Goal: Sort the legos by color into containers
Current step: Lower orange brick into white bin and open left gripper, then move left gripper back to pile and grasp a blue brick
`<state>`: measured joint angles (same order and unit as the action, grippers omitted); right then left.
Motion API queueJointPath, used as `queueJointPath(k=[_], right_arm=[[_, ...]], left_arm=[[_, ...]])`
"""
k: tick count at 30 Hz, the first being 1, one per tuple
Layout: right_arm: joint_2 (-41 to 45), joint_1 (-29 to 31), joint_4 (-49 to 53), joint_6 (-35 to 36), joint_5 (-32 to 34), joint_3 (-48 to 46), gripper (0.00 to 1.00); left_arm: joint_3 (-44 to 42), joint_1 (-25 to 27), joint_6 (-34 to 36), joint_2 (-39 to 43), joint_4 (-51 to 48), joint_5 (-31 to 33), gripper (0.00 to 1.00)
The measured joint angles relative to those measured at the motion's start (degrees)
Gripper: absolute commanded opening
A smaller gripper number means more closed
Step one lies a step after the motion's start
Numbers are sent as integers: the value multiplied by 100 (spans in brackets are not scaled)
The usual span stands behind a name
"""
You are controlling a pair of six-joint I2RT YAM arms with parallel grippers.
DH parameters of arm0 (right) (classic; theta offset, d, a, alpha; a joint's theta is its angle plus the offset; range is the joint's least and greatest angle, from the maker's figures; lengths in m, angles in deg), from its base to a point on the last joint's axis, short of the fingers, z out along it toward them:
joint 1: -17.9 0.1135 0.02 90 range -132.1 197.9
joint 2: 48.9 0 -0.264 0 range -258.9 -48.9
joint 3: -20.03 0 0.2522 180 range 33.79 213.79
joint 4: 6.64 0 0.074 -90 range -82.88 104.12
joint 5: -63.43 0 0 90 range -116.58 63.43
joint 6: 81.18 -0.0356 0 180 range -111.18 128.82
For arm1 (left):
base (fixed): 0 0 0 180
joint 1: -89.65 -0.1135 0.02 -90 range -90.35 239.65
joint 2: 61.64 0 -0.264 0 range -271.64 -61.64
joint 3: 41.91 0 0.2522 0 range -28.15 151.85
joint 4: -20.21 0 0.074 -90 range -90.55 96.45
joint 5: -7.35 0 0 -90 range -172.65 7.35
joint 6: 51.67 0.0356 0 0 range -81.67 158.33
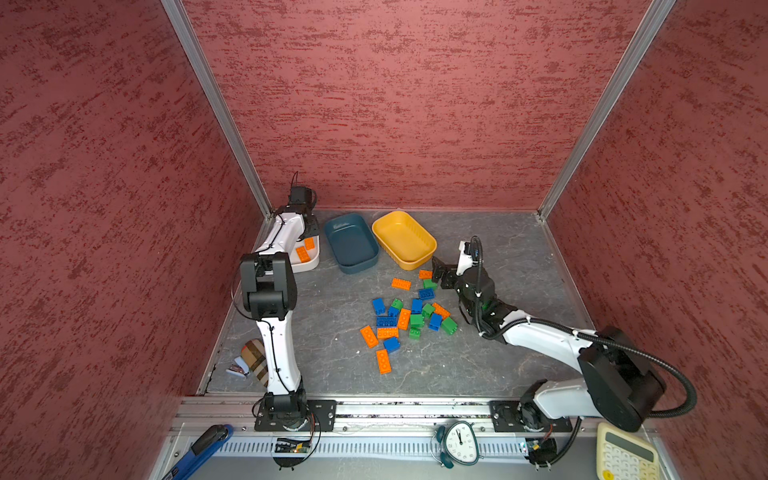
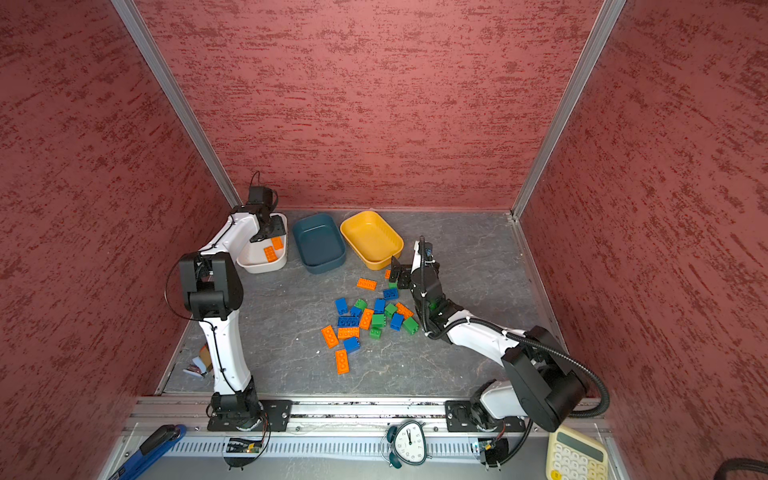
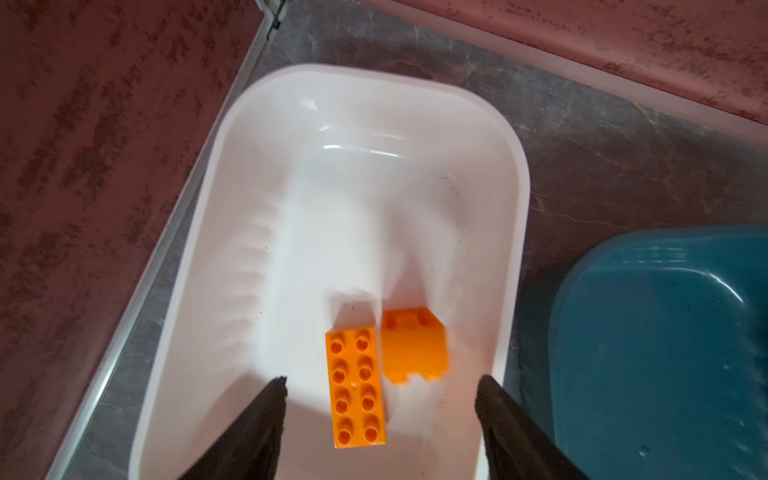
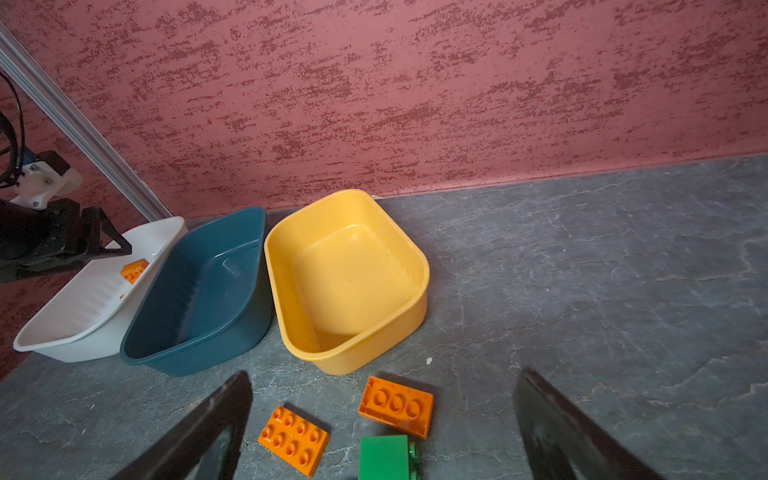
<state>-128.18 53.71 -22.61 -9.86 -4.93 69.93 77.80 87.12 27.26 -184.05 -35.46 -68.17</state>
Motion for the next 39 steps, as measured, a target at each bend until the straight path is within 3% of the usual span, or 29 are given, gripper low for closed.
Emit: queueJointPath(k=[1,2,8,17,24,29,35,39], right_arm=[[0,0,0,0,0,0,99],[0,0,0,-2,0,0,99],[-4,0,0,-101,-2,0,99],[-37,0,-20,-295,26,-142,99],[-50,0,-17,-372,68,-142,99],[-50,0,-24,-369,74,-144,99],[-50,0,-13,-459,87,-144,99],[-50,0,50,-584,168,-142,99]], left_arm=[[-133,15,-33,98,35,-52,98],[-280,50,-55,225,63,-90,99],[-1283,527,-133,1231,520,-208,99],[-2889,2057,-887,2723,807,-195,99],[-3615,3097,-2100,2798,581,-229,99],[-3936,3285,-2767,2586,570,-610,100],[-3960,3491,-3108,2009,511,-866,80],[-3965,3591,-3220,1810,439,-1075,59]])
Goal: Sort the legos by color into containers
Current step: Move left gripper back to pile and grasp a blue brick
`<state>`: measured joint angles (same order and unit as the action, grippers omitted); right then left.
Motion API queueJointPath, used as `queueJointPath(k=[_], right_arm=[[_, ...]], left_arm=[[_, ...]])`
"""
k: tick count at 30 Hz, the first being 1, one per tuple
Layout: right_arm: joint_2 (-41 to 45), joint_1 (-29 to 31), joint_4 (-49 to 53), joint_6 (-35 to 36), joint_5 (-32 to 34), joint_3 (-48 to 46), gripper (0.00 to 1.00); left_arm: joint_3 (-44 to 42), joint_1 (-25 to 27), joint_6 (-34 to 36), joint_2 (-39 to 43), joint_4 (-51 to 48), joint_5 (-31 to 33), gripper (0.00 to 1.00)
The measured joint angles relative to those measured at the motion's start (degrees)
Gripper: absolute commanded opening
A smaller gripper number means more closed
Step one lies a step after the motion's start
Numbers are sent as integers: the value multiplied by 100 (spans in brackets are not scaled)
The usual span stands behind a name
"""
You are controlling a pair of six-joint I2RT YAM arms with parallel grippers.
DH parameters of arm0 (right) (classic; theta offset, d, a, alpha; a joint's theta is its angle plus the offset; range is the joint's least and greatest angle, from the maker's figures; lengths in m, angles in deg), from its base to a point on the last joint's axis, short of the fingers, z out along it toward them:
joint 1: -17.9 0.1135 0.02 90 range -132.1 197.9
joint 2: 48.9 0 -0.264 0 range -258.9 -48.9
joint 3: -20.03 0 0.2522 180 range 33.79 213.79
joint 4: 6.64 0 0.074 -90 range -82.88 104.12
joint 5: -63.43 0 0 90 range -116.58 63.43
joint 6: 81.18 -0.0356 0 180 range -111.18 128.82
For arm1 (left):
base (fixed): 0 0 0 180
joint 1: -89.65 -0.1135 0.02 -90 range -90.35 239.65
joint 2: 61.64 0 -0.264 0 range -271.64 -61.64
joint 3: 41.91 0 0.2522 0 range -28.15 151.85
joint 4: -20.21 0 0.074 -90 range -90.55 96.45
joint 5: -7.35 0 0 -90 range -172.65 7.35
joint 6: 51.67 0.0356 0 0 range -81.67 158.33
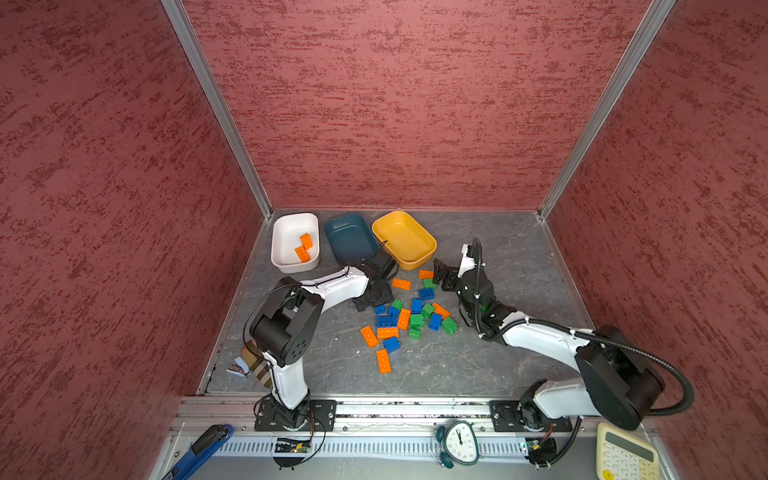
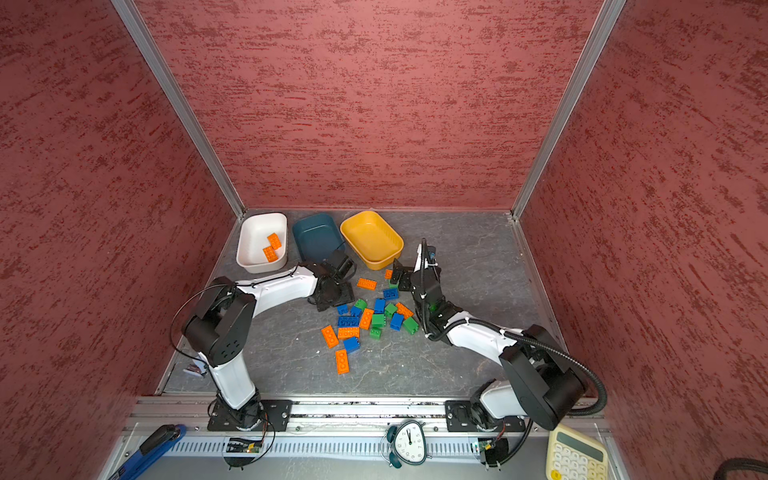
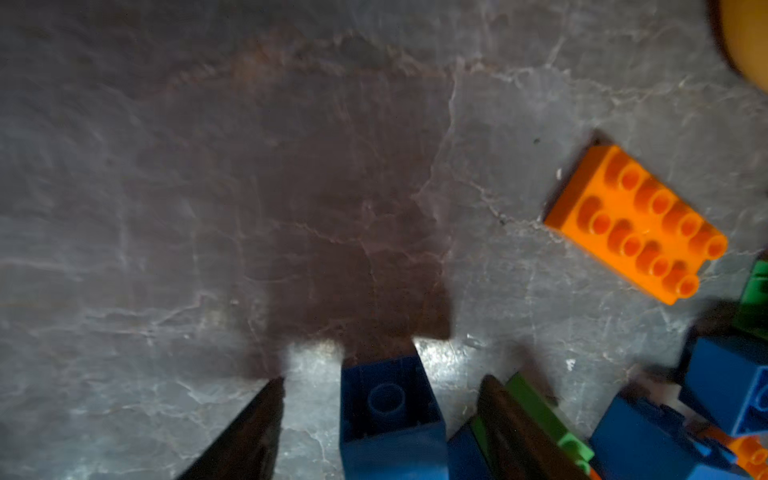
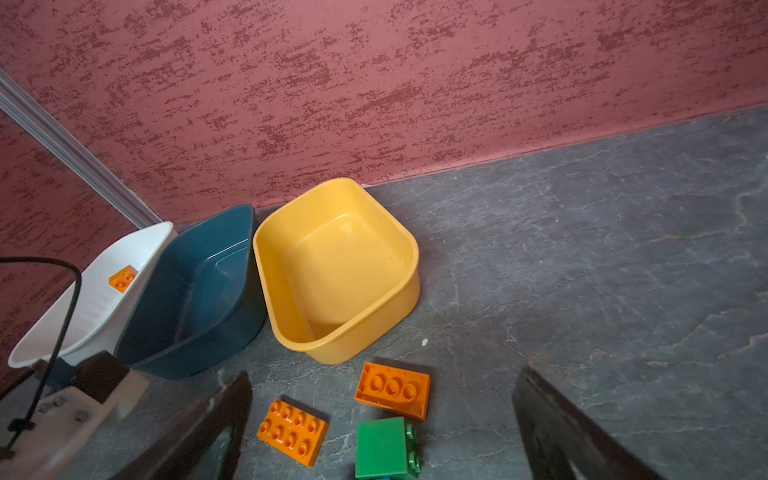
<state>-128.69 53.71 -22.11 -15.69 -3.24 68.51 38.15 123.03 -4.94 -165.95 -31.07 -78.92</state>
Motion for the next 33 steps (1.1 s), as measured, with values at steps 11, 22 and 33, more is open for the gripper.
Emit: queueJointPath(k=[11,22,33], right_arm=[[-35,-28,610,-306,-92,240,99],[-286,-28,1110,-308,-400,763,99],[-686,-28,1351,-527,-640,839,99]], left_arm=[[7,11,63,-107,-17,-210,28],[-13,-72,162,4,190,-184,20],[485,-713,573,382,216,-48,18]])
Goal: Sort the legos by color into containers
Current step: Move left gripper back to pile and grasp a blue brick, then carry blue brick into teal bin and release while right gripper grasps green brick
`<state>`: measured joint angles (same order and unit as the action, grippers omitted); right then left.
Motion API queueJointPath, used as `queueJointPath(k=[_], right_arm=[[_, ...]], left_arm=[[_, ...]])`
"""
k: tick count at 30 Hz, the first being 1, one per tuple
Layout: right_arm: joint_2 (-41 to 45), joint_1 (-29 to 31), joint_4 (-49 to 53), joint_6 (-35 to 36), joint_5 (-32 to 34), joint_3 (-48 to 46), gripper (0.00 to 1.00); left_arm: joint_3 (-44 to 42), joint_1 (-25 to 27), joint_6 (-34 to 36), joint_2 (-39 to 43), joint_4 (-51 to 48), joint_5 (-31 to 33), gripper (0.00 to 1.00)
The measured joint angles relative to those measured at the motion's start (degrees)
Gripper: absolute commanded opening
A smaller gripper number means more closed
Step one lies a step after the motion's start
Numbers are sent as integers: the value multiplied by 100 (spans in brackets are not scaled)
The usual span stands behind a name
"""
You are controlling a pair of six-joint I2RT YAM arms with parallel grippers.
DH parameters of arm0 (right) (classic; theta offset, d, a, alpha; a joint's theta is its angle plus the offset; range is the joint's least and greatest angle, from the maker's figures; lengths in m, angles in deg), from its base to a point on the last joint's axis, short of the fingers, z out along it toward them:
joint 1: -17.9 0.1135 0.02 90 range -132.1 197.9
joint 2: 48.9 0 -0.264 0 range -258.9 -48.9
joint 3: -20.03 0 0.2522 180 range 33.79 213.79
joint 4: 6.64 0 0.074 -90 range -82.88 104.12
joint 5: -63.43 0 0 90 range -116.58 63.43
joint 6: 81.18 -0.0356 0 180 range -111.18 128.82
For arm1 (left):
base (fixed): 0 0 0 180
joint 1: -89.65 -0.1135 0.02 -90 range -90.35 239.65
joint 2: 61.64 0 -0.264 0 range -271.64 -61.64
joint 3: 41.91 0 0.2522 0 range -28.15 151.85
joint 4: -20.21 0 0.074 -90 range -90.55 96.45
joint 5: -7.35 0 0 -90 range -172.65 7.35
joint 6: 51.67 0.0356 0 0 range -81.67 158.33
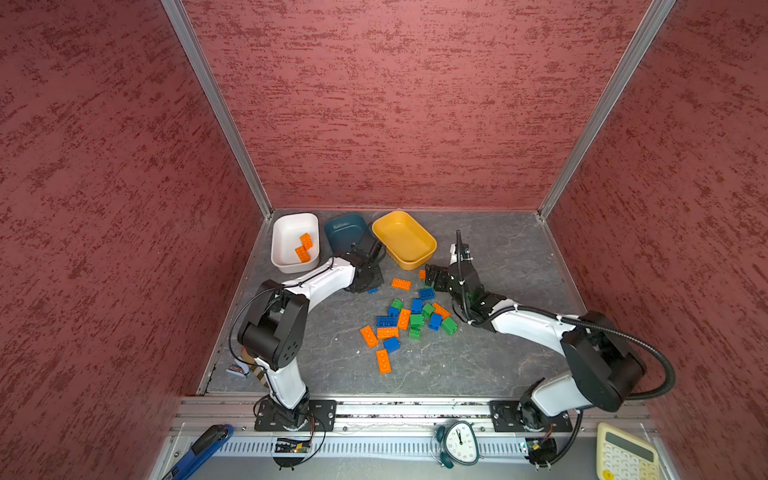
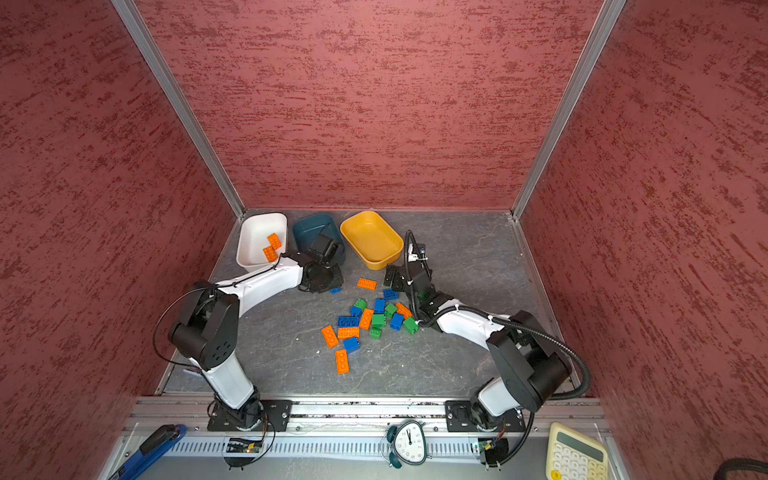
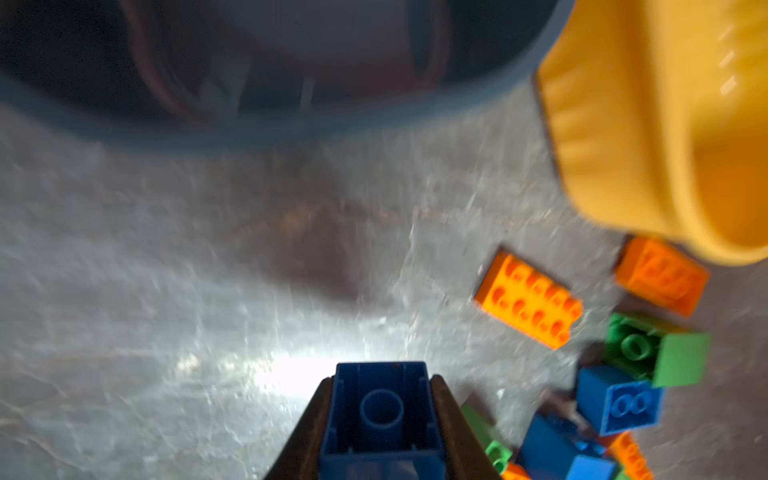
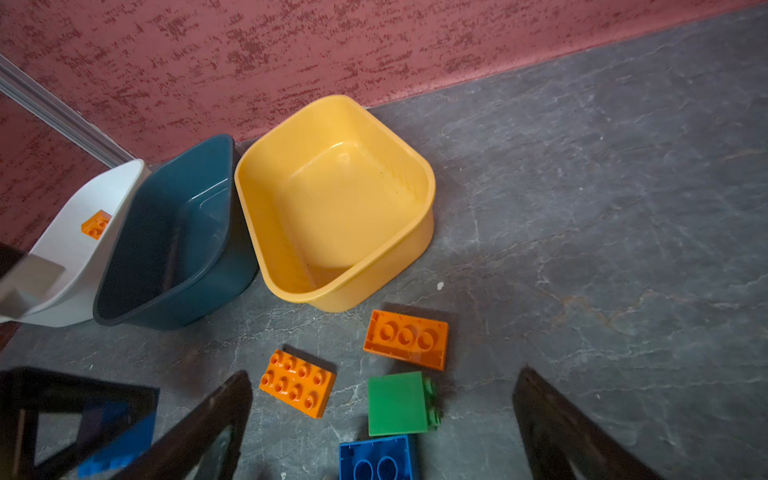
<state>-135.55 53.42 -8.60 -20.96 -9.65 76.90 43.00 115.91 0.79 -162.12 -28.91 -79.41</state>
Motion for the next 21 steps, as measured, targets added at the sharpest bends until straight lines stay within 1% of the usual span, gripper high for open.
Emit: queueJointPath(k=[5,10,14,21], right_arm=[[-162,0,131,-7,-225,280,99],[-251,0,214,-7,-389,426,99],[-289,0,280,-7,-562,455,99],[-400,0,516,-28,-863,623,99]], left_arm=[[549,-382,254,0,111,22,19],[1226,-918,511,-181,201,33,19],[1937,-1257,702,-728,240,24,20],[3329,-1613,960,-2133,-20,24,20]])
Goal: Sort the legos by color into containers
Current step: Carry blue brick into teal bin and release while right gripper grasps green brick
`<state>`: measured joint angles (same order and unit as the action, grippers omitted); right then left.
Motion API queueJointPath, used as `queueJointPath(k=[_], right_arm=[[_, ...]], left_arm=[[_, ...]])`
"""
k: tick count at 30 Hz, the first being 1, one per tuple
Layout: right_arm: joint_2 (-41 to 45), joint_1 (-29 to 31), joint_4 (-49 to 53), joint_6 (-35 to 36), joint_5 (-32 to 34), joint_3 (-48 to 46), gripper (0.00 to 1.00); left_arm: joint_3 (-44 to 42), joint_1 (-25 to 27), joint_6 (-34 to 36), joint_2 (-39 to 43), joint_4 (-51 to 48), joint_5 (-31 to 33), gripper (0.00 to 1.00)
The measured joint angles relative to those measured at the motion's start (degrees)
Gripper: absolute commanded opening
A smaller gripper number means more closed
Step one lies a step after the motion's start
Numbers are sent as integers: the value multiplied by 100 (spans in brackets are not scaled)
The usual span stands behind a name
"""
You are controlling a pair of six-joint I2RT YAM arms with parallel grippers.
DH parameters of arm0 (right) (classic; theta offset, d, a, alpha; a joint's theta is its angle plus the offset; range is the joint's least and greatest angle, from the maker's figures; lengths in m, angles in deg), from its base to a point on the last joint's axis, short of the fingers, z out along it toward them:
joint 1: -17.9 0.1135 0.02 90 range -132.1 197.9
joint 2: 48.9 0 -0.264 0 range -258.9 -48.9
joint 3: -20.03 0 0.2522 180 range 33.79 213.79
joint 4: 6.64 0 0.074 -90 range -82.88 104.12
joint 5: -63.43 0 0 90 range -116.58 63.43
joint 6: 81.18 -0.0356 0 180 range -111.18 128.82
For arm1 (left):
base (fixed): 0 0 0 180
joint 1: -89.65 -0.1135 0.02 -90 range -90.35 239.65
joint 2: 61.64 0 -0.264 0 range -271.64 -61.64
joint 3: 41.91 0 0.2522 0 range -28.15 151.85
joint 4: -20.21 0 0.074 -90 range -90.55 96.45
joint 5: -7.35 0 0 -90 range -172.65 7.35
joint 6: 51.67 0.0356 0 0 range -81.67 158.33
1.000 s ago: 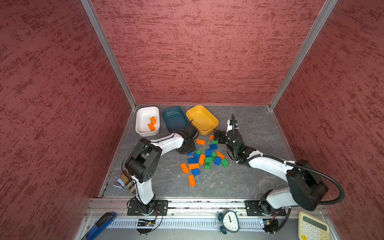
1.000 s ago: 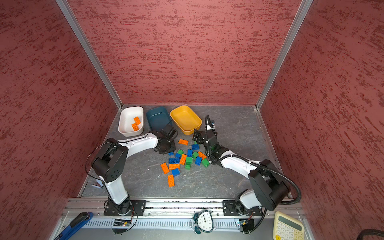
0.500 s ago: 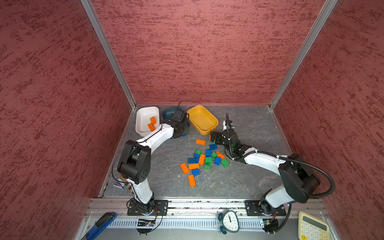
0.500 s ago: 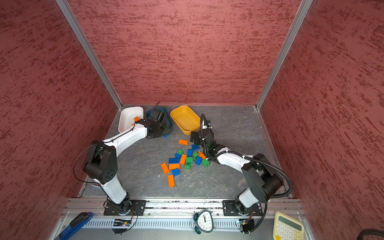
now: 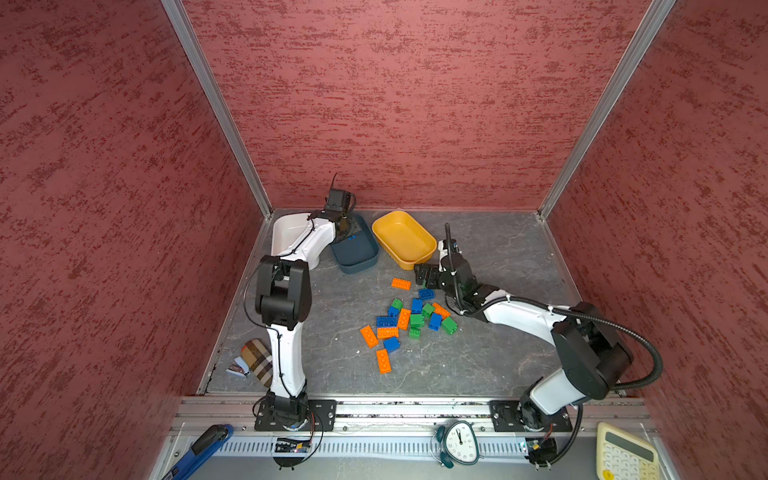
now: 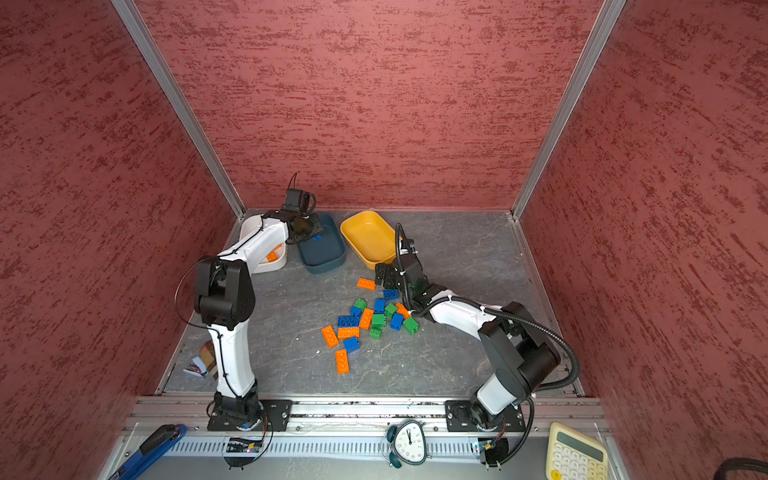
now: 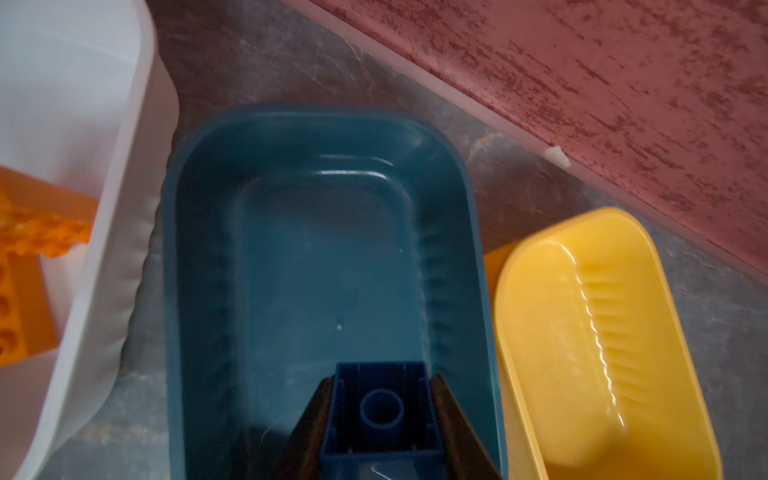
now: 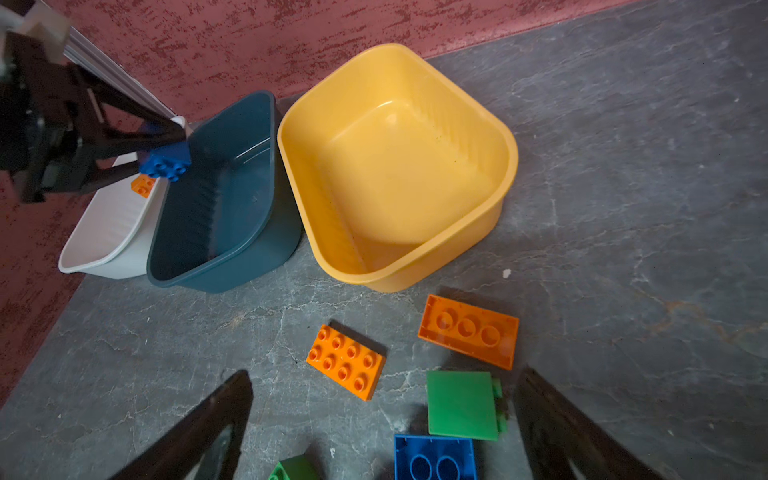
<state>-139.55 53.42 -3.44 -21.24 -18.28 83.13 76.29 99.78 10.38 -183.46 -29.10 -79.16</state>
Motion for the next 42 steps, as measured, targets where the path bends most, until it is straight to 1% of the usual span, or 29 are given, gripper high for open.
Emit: queueJointPath(k=[5,7,10,12,16,20,26,29,33,36,39,42], right_arm=[[0,0,146,2,-96,0,99],[0,0,199,7,-122,0,99],[-2,0,289,37,-170,0,99],[-13,0,343,79,-210,0,99],[-175,0,509,184,-341,125,99],[-280,0,616,319,-514,166,98],[-391,-4,946,415,-527,299,94],[-616,-33,1191,413,-505,533,91],[-935,-136,1526,393,-505,769,80],[-1152,-223,1810,389,-472,938,75],[-1362,-273,2087,391,-400,1161,67],[-1515,-302,2225,391,-323,1318,63]], left_arm=[[1016,-120,87,-859,-310,68,23],[1449,-157,87,-1172,-494,109,26],[2070,-186,131,-1585,-721,125,43],[2251,-188,199,-1685,-791,129,52],[2229,-144,337,-1646,-774,149,62],[1947,-59,420,-1467,-667,125,72],[1198,146,597,-824,-378,83,98],[960,280,695,-494,-238,118,100],[695,409,763,-94,-46,129,99],[450,435,826,203,9,109,100],[146,437,881,538,50,79,99],[-291,437,925,968,146,-28,99]])
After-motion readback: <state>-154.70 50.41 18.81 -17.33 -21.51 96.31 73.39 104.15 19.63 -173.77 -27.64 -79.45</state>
